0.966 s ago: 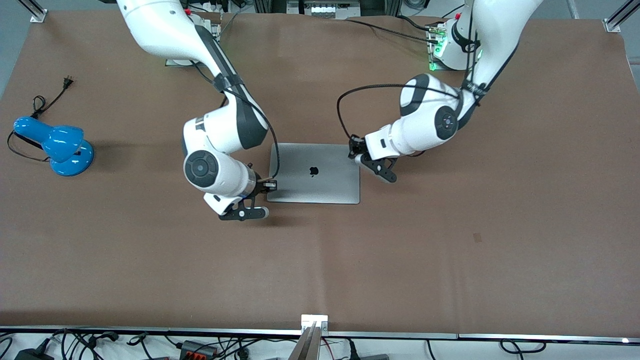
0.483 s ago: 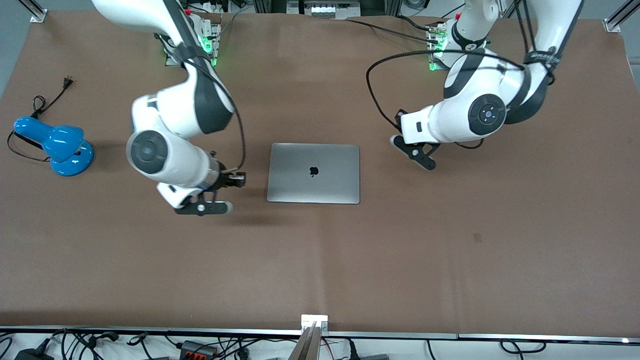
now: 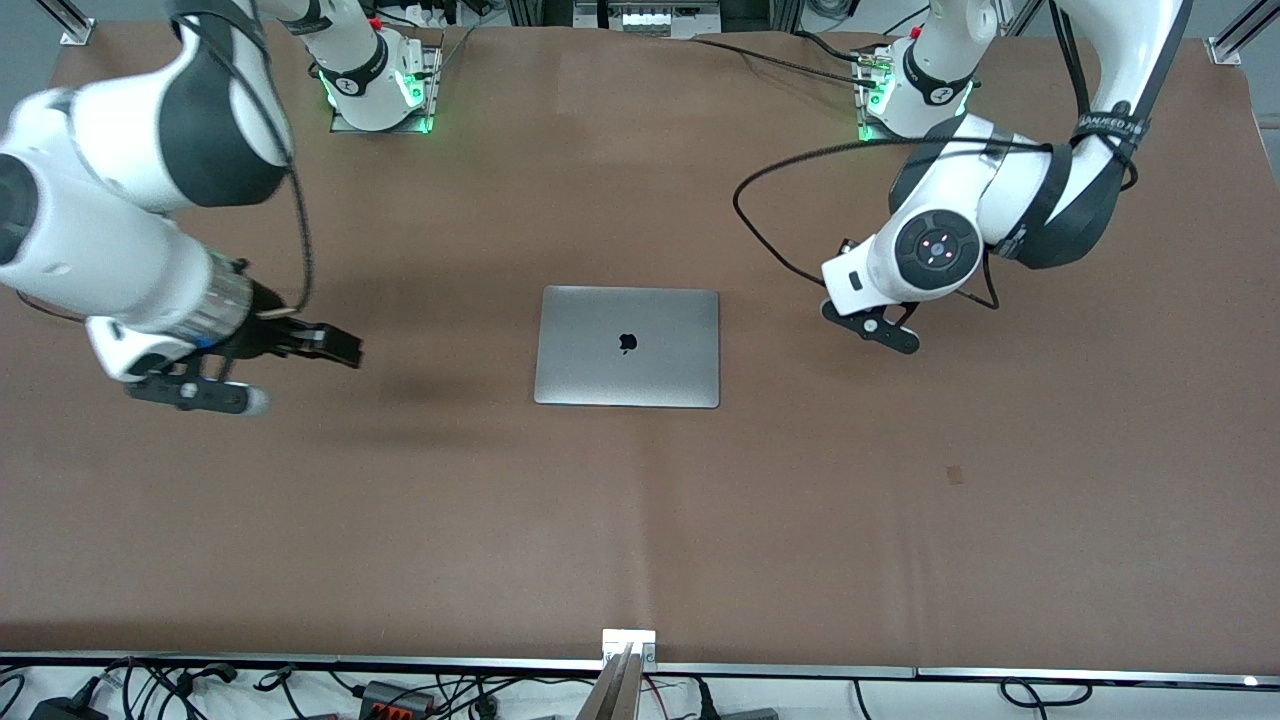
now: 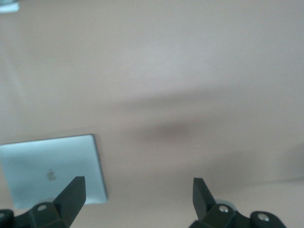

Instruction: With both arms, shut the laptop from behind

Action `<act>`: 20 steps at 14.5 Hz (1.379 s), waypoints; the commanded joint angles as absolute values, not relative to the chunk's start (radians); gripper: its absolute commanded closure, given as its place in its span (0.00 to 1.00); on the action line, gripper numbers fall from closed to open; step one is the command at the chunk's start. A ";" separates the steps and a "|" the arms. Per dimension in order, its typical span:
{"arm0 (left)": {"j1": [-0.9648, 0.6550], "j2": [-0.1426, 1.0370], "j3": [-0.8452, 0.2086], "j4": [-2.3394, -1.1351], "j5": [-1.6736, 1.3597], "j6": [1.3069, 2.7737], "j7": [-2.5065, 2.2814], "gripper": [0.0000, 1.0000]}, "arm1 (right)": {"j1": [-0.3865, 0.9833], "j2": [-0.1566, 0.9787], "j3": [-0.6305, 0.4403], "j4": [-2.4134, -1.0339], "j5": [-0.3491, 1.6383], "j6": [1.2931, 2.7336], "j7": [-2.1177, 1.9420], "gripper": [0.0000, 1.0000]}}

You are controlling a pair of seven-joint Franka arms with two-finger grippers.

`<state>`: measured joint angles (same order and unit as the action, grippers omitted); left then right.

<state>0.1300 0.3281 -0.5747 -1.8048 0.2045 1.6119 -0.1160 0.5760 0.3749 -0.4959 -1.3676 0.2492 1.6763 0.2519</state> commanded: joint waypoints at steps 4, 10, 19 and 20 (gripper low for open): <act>0.138 0.399 -0.571 -1.709 0.265 1.603 -0.343 0.00 | 0.516 0.382 -0.546 -1.330 0.232 1.655 0.155 0.00; 0.253 0.410 -0.566 -1.425 0.253 1.583 -0.341 0.00 | 0.229 0.318 -0.290 -1.324 0.218 1.664 0.063 0.00; 0.236 0.318 -0.427 -1.226 0.087 1.437 -0.213 0.00 | -0.025 0.264 -0.015 -1.341 0.020 1.678 -0.002 0.00; 0.172 0.289 -0.332 -1.242 0.057 1.437 -0.215 0.00 | -0.025 0.246 -0.015 -1.363 0.017 1.678 -0.002 0.00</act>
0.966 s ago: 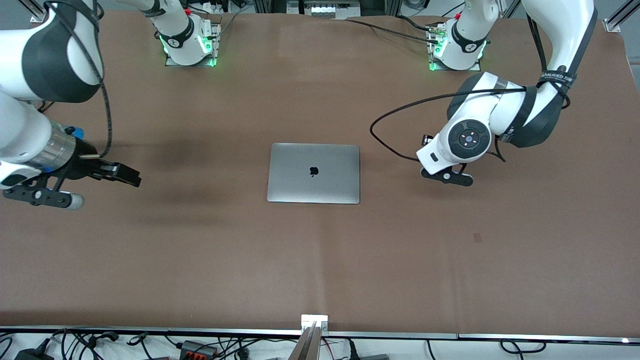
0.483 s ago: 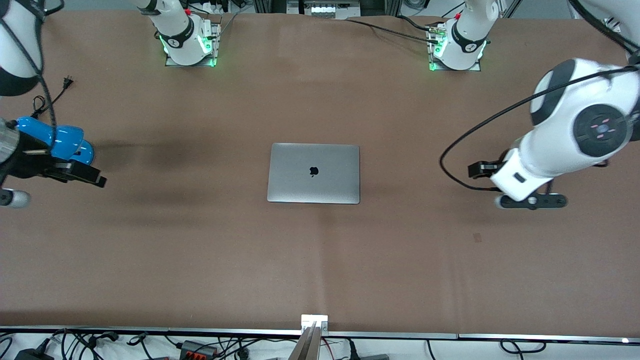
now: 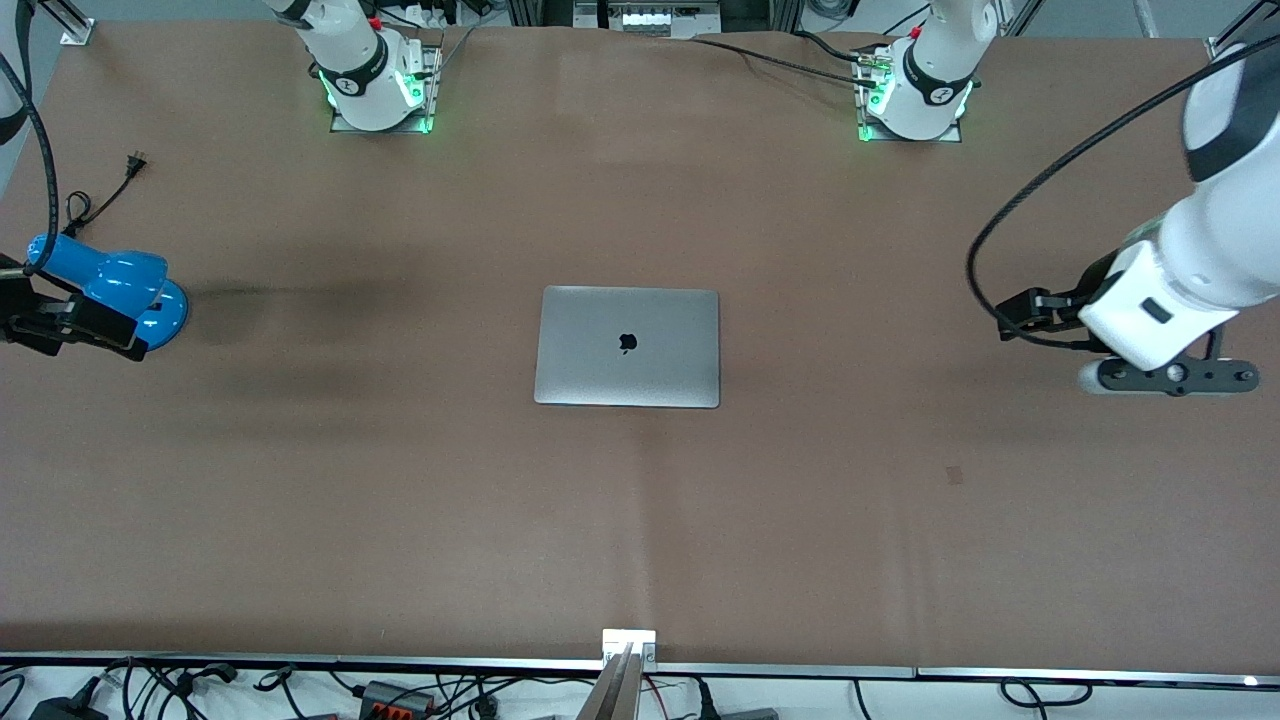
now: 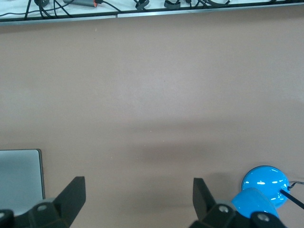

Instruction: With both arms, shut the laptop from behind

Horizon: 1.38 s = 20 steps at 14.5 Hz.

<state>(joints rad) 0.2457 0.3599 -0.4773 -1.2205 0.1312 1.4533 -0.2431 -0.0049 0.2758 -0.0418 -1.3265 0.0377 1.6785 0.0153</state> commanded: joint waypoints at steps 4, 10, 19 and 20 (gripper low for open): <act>-0.005 0.180 -0.025 -1.418 -0.007 1.550 -0.193 0.00 | -0.021 0.111 -0.014 -1.558 -0.012 1.718 -0.009 0.00; 0.014 -0.041 -0.021 -1.712 -0.048 1.684 -0.012 0.00 | -0.023 -0.063 -0.017 -1.787 -0.011 1.792 -0.018 0.00; 0.002 -0.021 -0.029 -1.675 0.018 1.641 -0.017 0.00 | -0.023 -0.097 -0.014 -1.818 -0.012 1.776 -0.017 0.00; 0.002 -0.021 -0.029 -1.675 0.018 1.640 -0.017 0.00 | -0.023 -0.097 -0.015 -1.818 -0.009 1.773 -0.012 0.00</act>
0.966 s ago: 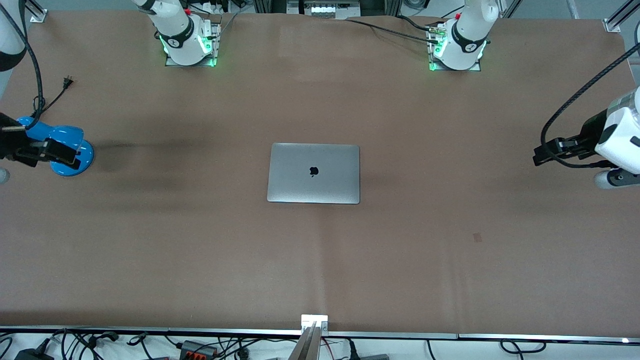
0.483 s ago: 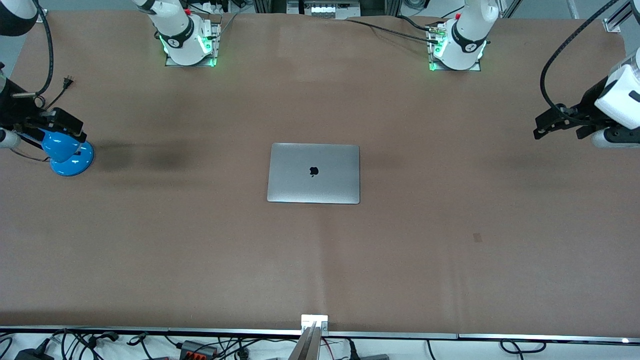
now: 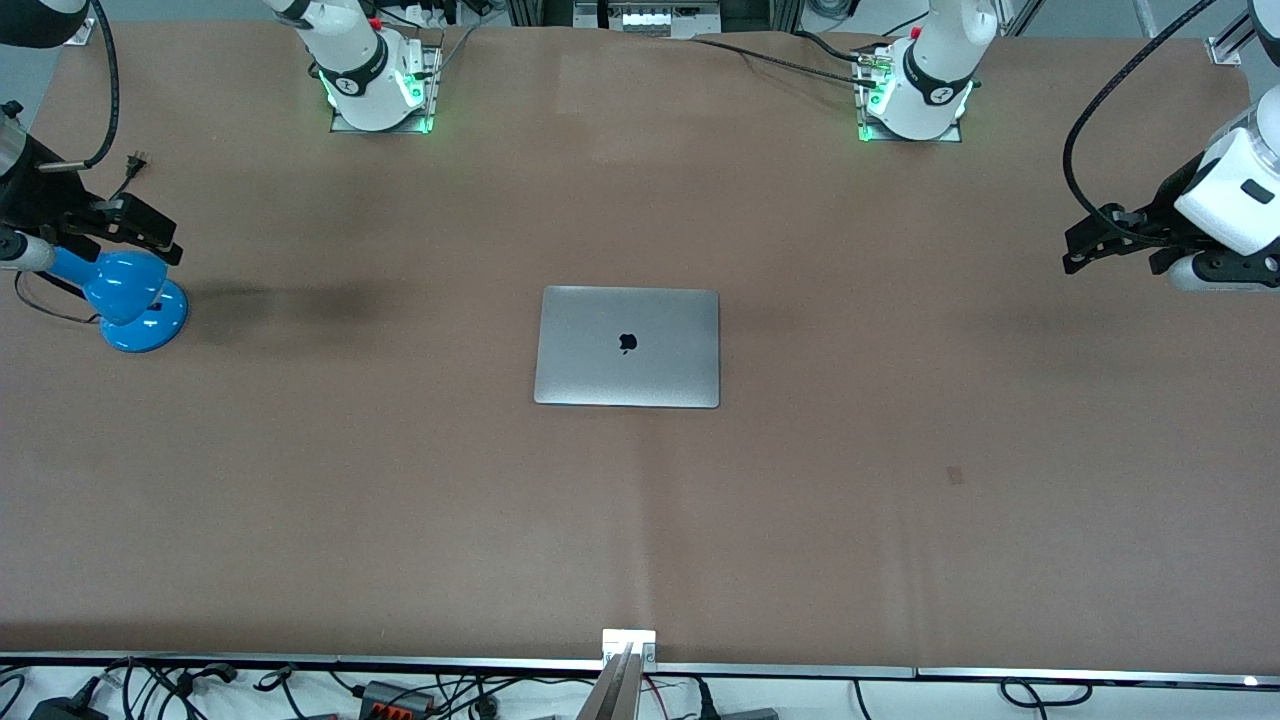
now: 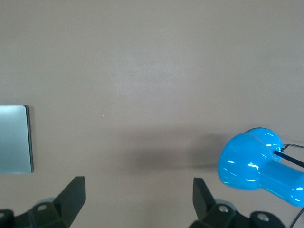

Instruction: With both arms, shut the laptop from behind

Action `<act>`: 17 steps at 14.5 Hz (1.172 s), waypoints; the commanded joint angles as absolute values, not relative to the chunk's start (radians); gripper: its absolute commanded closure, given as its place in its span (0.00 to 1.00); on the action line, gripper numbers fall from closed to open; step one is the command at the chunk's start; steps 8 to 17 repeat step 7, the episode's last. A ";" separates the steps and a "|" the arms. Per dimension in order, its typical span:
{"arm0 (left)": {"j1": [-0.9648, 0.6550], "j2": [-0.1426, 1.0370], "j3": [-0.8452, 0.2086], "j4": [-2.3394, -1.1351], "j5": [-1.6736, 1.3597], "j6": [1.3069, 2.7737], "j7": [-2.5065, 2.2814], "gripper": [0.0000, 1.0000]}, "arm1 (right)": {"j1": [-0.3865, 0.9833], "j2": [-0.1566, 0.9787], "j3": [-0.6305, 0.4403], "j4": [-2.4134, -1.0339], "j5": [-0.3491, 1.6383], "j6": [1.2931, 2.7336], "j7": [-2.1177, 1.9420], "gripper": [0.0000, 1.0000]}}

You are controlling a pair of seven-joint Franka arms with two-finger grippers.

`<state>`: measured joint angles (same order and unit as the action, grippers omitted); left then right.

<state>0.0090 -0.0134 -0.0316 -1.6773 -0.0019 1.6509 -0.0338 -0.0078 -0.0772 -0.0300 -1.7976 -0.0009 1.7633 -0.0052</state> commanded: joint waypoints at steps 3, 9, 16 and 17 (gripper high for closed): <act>-0.002 -0.020 -0.031 -1.660 0.020 1.641 -0.015 0.00 | -0.023 -0.100 -0.017 -1.816 -0.005 1.761 -0.002 0.00; 0.000 -0.023 -0.060 -1.655 0.018 1.638 -0.015 0.00 | -0.023 -0.100 -0.017 -1.802 -0.005 1.738 -0.002 0.00; 0.000 -0.023 -0.060 -1.655 0.018 1.638 -0.015 0.00 | -0.023 -0.100 -0.017 -1.802 -0.005 1.738 -0.002 0.00; 0.000 -0.023 -0.060 -1.655 0.018 1.638 -0.015 0.00 | -0.023 -0.100 -0.017 -1.802 -0.005 1.738 -0.002 0.00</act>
